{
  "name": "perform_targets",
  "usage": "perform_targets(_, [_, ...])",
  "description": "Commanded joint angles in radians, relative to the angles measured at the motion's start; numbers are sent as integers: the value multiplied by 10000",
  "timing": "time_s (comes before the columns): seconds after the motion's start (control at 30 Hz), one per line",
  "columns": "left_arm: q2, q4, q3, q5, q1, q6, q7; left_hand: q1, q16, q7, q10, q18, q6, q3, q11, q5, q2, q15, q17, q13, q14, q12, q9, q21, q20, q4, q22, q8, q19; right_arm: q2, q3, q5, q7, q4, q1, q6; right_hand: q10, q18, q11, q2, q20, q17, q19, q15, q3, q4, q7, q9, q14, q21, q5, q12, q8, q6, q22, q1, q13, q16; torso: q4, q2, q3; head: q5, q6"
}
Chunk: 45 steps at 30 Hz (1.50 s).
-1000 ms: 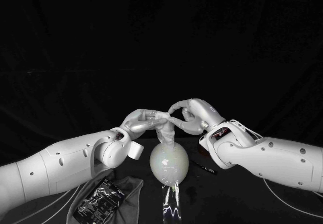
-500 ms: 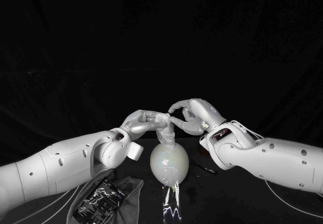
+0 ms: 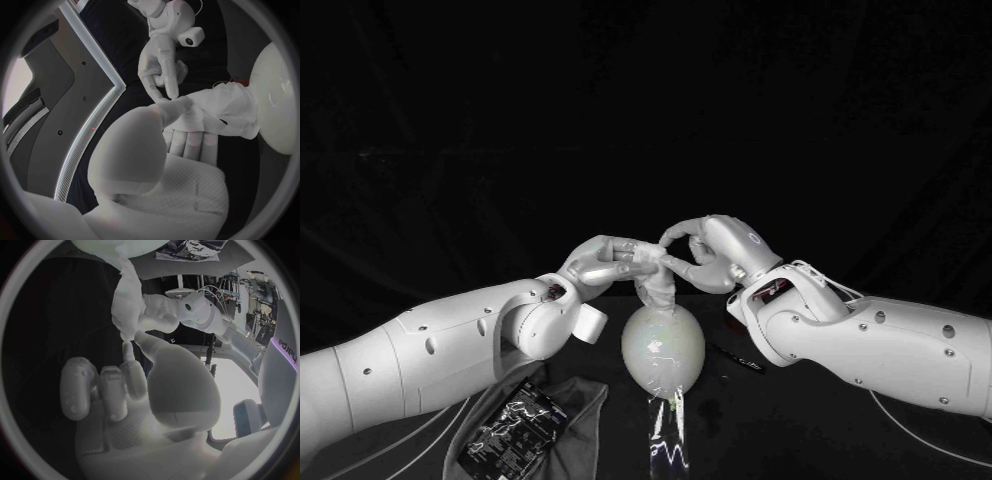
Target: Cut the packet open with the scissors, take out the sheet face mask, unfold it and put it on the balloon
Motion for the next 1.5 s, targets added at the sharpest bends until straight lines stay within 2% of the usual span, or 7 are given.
perform_targets(0.03, [14,23,12,152,14,120,31,-245,78,-9,151,149,115,-184,-53,22,89,-16,48,37,95,82,34,73,-22,144,21,44,38,15,1,-408,-173,21,-17,221,14,69,41,-66,91,2483,-13,69,-73,-17,-2,-18,994,-26,-43,-4,-40,60,1973,10,1318,30,4,1,1,2,-5])
perform_targets(0.3, [8,16,11,167,14,-190,-66,-550,175,-144,382,184,309,-597,-189,21,258,-118,160,46,292,115,133,118,72,452,-5,188,173,-17,-2,-456,-175,88,-35,14,33,59,28,-52,97,2522,18,64,-92,9,-23,-30,1007,31,-42,36,-35,144,1990,27,1345,51,-1,5,2,5,-8])
perform_targets(0.83, [17,30,11,171,14,-300,-142,-665,212,-202,494,212,364,-795,-244,20,304,-157,229,41,379,105,206,91,80,572,-64,273,274,27,-2,-717,-297,59,-43,-4,51,51,-10,-20,94,2547,49,38,-103,25,-72,-48,1016,83,-42,65,-19,299,2006,103,1365,64,2,3,0,3,-11])
perform_targets(1.33, [24,47,11,171,14,-229,-151,-710,232,-243,566,220,391,-949,-284,20,313,-186,281,38,428,92,270,47,70,625,-125,345,350,223,-2,-1181,-673,-232,-44,199,39,56,-35,-22,83,2537,41,15,-145,68,-100,-66,1012,67,-43,35,-14,410,2002,109,1350,59,5,7,1,16,-41])
perform_targets(1.5, [23,54,11,171,14,-214,-146,-715,238,-252,585,221,398,-979,-292,20,322,-193,293,38,441,90,287,39,66,635,-139,363,373,266,-3,-1249,-747,-271,-44,255,50,50,-84,37,64,2562,62,-19,-146,92,-163,-71,1021,103,-42,46,25,570,2012,178,1360,73,0,3,1,8,-55])
